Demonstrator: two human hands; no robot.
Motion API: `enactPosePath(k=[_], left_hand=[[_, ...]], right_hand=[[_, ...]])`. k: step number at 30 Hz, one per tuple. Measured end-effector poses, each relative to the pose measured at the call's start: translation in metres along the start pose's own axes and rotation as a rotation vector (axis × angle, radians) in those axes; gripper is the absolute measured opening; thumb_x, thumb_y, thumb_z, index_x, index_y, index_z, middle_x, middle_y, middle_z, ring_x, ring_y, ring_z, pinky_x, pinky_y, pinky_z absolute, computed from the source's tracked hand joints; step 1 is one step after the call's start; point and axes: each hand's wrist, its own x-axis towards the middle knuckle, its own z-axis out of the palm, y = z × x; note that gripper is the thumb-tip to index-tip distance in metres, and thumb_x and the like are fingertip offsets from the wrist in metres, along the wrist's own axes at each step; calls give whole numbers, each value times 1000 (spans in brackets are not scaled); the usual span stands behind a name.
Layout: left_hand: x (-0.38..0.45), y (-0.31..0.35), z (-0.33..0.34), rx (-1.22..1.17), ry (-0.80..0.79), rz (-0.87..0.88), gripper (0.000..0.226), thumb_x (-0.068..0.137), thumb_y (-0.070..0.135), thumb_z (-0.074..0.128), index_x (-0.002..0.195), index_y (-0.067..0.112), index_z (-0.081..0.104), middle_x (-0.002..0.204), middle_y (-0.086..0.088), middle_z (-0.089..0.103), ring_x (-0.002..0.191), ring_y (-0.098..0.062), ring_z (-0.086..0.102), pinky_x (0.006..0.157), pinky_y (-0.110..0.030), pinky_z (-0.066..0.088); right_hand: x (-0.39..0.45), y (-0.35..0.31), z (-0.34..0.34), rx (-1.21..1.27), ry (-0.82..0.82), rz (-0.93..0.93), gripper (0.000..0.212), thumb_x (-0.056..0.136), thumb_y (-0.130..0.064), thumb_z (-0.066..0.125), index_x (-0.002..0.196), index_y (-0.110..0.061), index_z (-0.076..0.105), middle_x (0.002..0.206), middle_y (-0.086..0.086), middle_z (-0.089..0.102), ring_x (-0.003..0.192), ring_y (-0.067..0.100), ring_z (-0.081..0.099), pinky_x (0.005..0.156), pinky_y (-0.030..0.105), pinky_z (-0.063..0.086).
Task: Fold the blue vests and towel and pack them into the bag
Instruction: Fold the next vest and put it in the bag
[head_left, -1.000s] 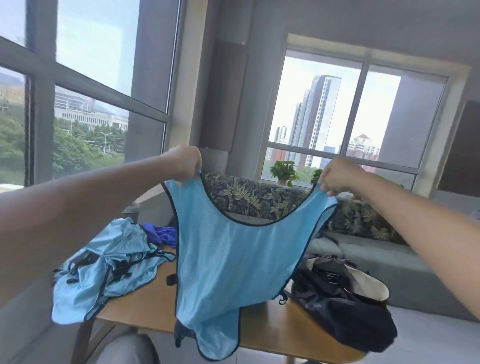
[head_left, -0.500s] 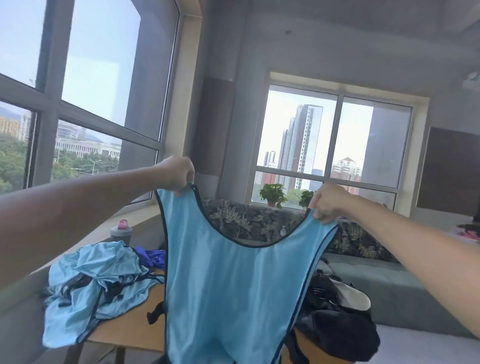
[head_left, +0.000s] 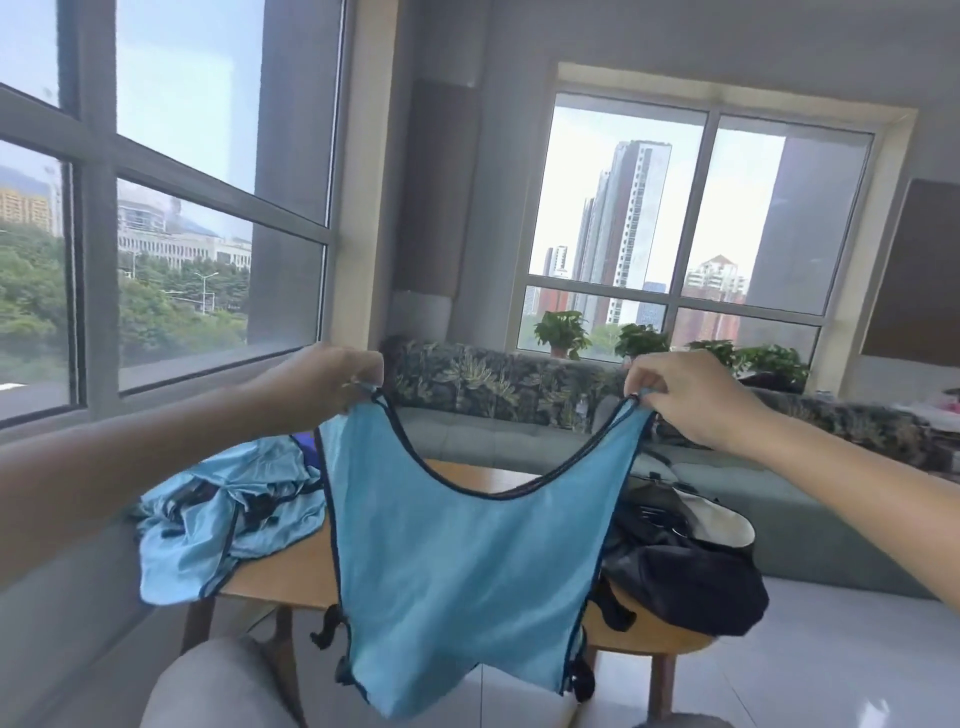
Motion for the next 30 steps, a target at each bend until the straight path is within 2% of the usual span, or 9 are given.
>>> enactPosePath(k=[6, 8, 11, 12, 15, 18, 22, 27, 30], left_hand=[[-19, 6, 5, 11, -37, 46, 26, 104, 12, 53, 101, 37, 43, 91, 2, 66, 72, -7, 68, 61, -38, 60], [-16, 14, -9, -14, 32, 14, 21, 106, 14, 49, 109, 34, 43, 90, -2, 70, 72, -11, 71, 58, -35, 59], [-8, 15, -32, -82, 294, -1, 10, 104, 13, 49, 113, 17, 49, 86, -10, 72, 70, -24, 71, 64, -42, 60], [-8, 18, -35, -62, 277, 2, 10, 104, 15, 48, 113, 19, 48, 85, -9, 71, 70, -26, 70, 65, -45, 60], [-11, 23, -21, 23, 96, 16, 11, 105, 17, 49, 113, 23, 47, 85, -9, 70, 69, -26, 67, 66, -48, 60], [-9, 19, -10, 20, 79, -5, 12, 105, 14, 47, 117, 17, 48, 92, -13, 71, 71, -26, 67, 67, -49, 61], [-4, 9, 2, 44, 86, -4, 9, 106, 17, 46, 114, 21, 44, 92, -14, 71, 64, -25, 65, 60, -47, 60], [6, 1, 24, 144, -22, 12, 7, 105, 26, 45, 110, 26, 40, 78, -10, 65, 58, -26, 61, 58, -49, 58], [21, -6, 48, 169, -80, 5, 12, 99, 36, 35, 109, 30, 38, 81, -9, 64, 65, -29, 62, 61, -52, 57]], right_hand=[[-16, 3, -3, 10, 49, -16, 26, 93, -2, 64, 89, -27, 69, 96, -8, 67, 95, 14, 61, 88, 36, 50], [-15, 2, -20, 25, 201, -11, 23, 95, -2, 60, 93, -23, 70, 97, -4, 68, 93, 19, 61, 83, 35, 47], [-18, -2, -46, 89, 491, -1, 20, 95, -1, 60, 98, -15, 73, 95, 0, 70, 90, 22, 63, 85, 37, 51], [-20, -3, -47, 75, 488, -8, 18, 94, -1, 61, 100, -14, 72, 95, 1, 70, 90, 22, 63, 85, 37, 51], [-28, -2, -25, -36, 282, -39, 17, 93, -2, 62, 100, -15, 70, 99, 0, 69, 92, 21, 60, 83, 34, 46], [-30, 8, -10, -10, 314, -38, 21, 95, 1, 59, 99, -17, 69, 102, -1, 68, 93, 18, 57, 86, 34, 46], [-23, 16, -5, -14, 353, -33, 23, 94, 2, 57, 98, -15, 71, 98, -3, 65, 91, 17, 54, 83, 31, 40], [-11, 24, 18, -141, 270, -79, 17, 96, -1, 55, 101, -12, 67, 104, 5, 66, 95, 26, 59, 85, 41, 49], [3, 29, 50, -160, 204, -64, 16, 97, -2, 52, 100, -13, 64, 104, 6, 65, 91, 24, 57, 76, 38, 45]])
